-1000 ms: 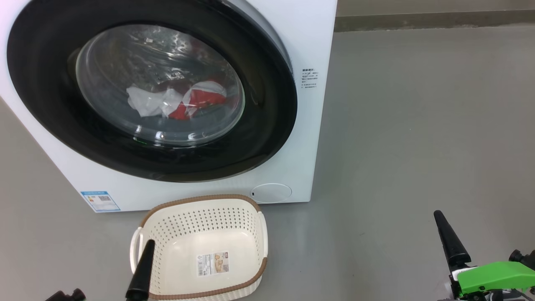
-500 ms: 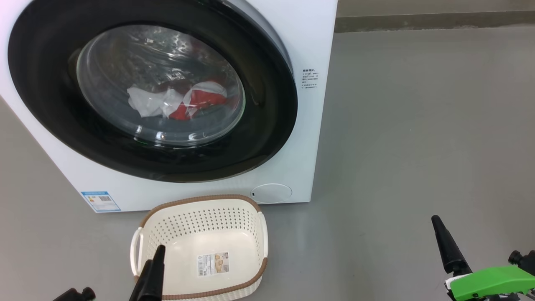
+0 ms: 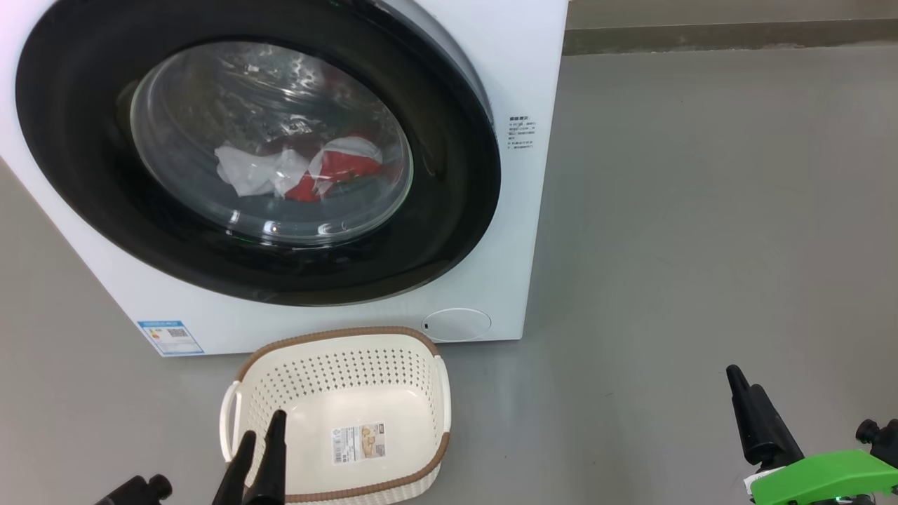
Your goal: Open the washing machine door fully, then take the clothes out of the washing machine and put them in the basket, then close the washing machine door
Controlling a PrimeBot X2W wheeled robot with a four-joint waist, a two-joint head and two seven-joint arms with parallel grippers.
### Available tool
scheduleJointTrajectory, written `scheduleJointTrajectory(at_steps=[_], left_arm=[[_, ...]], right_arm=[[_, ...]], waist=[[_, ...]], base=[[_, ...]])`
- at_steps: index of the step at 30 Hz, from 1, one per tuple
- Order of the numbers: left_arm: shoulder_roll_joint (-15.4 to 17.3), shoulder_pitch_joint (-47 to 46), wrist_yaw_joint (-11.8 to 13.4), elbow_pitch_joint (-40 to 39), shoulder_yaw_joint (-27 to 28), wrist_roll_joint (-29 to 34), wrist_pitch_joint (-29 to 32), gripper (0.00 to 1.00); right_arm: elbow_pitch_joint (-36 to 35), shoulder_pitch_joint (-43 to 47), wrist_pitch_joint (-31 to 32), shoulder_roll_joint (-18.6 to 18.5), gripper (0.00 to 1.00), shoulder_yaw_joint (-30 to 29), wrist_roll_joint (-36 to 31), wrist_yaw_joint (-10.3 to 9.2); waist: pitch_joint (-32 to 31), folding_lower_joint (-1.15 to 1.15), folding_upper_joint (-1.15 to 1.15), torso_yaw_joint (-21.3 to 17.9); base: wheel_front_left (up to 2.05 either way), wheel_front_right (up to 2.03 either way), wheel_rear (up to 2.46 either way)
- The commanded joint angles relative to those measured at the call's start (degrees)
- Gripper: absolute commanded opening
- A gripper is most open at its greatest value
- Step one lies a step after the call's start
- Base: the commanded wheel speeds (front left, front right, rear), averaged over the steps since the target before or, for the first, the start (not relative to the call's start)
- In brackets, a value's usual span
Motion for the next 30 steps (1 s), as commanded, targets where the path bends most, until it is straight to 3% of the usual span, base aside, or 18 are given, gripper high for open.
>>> scheduleJointTrajectory(at_steps=[1, 30], left_arm=[[0.67, -0.29, 0.28, -1.89, 0.57, 1.96, -0.91, 1.0], [0.8, 1.18, 2.24, -4.53, -1.54, 22.21, -5.65, 1.0]], right_arm=[[-1.59, -0.13, -0.79, -1.18, 1.0, 0.71, -1.67, -0.01], [-2.4, 1.74, -5.56, -3.35, 1.0, 2.75, -15.48, -0.02]], waist=[[0.0, 0.0, 0.0, 0.02], [0.15, 0.0, 0.0, 0.16]], base=[[0.0, 0.0, 0.0], [0.0, 0.0, 0.0]])
